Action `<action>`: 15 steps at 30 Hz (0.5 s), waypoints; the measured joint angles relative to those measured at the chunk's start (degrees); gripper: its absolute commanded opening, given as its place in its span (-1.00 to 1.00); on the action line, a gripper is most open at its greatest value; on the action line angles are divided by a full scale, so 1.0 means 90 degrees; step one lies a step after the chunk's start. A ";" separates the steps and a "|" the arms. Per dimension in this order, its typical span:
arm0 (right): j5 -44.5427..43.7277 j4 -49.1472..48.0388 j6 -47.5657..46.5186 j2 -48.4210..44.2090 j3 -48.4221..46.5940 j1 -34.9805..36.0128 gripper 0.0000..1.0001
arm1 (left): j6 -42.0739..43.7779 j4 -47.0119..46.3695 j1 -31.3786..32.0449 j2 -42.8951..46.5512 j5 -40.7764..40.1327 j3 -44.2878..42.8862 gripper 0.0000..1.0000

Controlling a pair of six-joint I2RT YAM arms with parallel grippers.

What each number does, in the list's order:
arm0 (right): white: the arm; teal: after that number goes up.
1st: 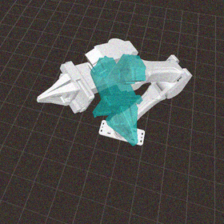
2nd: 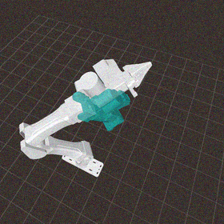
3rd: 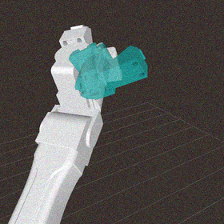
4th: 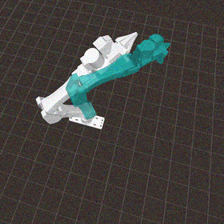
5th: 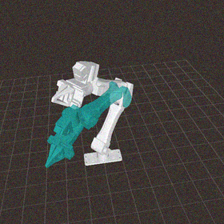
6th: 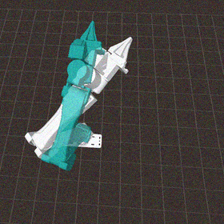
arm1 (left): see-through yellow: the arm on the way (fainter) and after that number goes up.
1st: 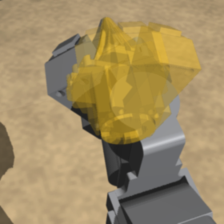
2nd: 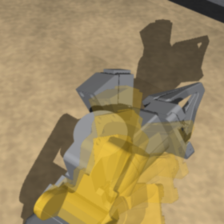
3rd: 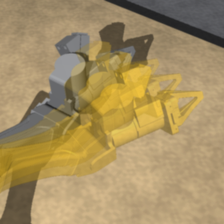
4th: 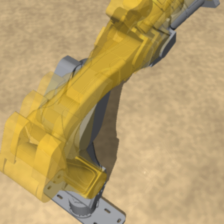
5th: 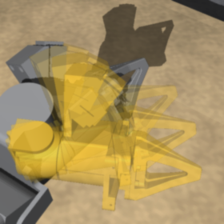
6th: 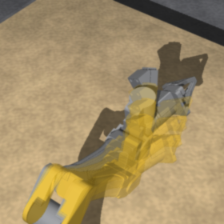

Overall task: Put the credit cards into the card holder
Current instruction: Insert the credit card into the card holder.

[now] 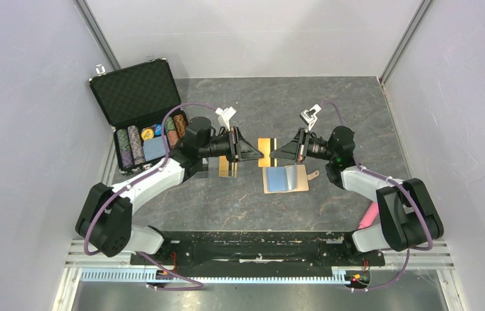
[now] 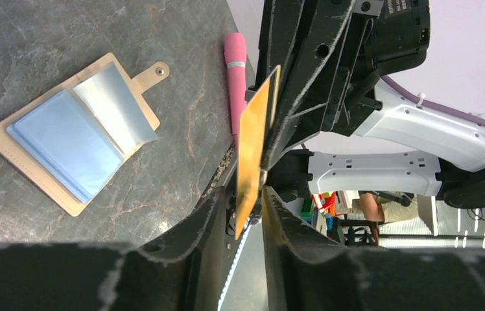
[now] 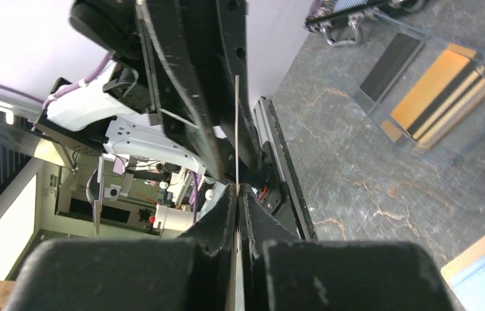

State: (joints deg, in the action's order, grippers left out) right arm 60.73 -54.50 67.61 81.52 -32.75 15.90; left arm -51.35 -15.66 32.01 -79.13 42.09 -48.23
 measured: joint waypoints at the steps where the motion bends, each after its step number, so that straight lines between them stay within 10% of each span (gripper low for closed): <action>1: -0.0017 0.0236 -0.0255 -0.0010 -0.0015 0.0000 -1.00 | 0.0002 0.0041 0.0000 0.0000 -0.0015 0.0007 -0.26; 15: -0.1450 0.6853 -0.5280 0.0294 -0.1282 -0.0780 -1.00 | 0.0661 0.1987 0.0369 -0.0733 -0.0738 -0.0639 -0.30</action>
State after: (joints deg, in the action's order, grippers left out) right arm 47.68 7.18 20.10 84.16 -44.29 8.88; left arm -45.41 2.22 35.33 -85.73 35.44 -53.98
